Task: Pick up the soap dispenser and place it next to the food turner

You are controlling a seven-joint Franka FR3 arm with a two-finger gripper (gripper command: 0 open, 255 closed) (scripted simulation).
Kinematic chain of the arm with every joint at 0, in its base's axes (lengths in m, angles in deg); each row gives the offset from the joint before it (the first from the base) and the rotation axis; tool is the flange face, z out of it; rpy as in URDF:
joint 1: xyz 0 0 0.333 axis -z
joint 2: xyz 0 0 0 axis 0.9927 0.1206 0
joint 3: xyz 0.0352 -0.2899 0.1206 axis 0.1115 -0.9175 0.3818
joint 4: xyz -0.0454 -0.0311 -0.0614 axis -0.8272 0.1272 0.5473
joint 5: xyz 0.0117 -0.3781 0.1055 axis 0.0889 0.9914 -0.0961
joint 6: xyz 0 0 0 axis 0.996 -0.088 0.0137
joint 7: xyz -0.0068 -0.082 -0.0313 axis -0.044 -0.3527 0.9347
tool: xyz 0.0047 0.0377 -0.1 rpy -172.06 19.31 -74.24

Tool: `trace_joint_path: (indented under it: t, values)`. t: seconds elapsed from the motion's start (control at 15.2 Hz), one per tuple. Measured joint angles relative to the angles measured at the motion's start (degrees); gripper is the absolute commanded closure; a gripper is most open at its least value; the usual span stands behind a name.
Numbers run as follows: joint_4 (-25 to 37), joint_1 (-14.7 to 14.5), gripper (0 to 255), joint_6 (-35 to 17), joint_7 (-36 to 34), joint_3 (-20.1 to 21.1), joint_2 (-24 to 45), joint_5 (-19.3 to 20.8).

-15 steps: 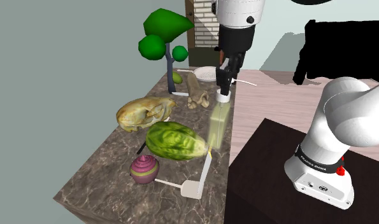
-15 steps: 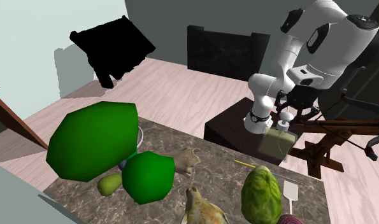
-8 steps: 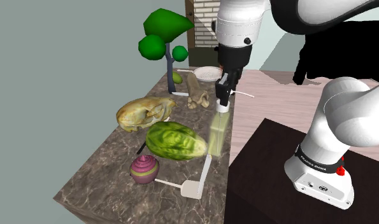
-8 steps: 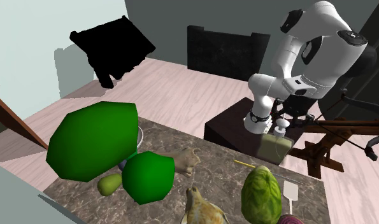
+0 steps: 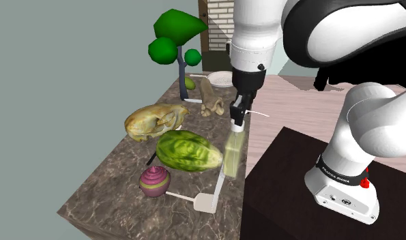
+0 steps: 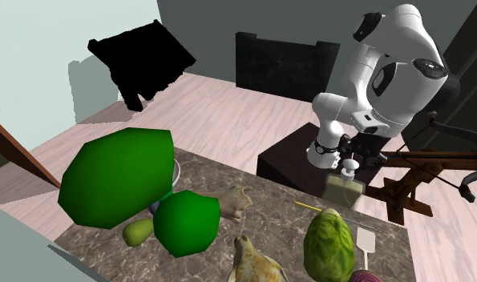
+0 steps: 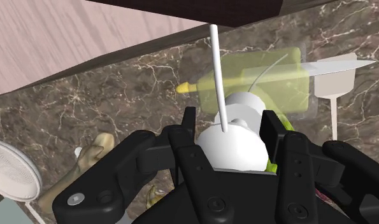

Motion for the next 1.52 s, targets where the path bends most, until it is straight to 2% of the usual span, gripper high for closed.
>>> trace_joint_path:
  t: [0.59, 1.06, 1.12, 1.52]
  values:
    - [-5.97, -0.25, 255, -7.78, -0.71, 1.55, 1.87, -0.88]
    - [-6.55, -0.32, 255, -8.73, -0.83, 1.75, 2.03, -0.99]
    - [-6.56, -0.32, 0, -8.75, -0.82, 1.74, 2.02, -0.98]
    - [-6.67, -0.31, 0, -8.74, -0.81, 1.74, 2.08, -0.99]
